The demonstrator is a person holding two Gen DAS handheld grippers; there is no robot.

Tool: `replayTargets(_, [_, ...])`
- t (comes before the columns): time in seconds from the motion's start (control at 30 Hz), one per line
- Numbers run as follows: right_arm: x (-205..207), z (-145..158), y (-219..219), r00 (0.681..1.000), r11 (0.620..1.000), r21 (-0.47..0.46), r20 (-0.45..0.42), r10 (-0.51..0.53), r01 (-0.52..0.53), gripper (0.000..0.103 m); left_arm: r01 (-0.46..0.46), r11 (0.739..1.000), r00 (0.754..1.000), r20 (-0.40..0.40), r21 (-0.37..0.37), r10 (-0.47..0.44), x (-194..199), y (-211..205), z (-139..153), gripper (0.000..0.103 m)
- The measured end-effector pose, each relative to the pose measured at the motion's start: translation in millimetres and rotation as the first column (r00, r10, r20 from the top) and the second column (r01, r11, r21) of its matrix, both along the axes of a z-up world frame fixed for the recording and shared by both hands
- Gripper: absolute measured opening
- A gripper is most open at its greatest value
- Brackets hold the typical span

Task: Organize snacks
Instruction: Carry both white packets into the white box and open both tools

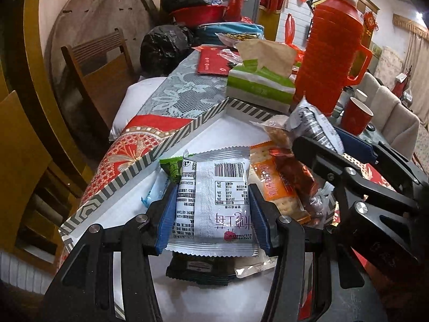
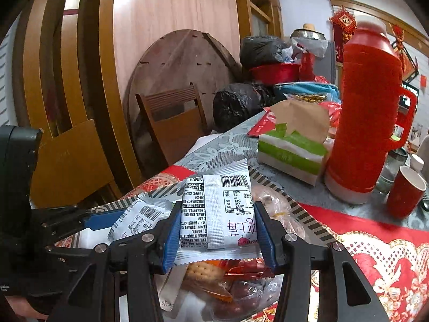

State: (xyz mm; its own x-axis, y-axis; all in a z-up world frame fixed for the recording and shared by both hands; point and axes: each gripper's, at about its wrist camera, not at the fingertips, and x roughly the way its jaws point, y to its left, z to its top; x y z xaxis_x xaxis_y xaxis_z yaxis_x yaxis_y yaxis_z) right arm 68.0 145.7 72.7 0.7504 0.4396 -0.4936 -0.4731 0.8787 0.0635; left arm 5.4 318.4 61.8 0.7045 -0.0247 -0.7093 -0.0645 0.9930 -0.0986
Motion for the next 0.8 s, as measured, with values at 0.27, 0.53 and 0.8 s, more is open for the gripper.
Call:
replayTargets(0.27, [0.2, -2.2, 7.3, 1.000, 1.000, -0.019, -0.010, 0.011, -0.011, 0.049, -0.022, 0.999, 0.999, -0.033, 0.025, 0.023, 4.4, 3.0, -7.9, 0.051])
replayTargets(0.53, [1.5, -5.6, 8.5, 1.000, 0.999, -0.029, -0.017, 0.014, -0.015, 0.049, -0.016, 0.999, 0.999, -0.036, 0.042, 0.018, 5.0, -0.1, -10.8, 0.051])
replayTargets(0.8, [1.4, -5.5, 8.4, 1.000, 0.999, -0.030, -0.015, 0.013, -0.014, 0.049, -0.017, 0.999, 0.999, -0.037, 0.044, 0.018, 4.9, -0.9, -10.7, 0.051])
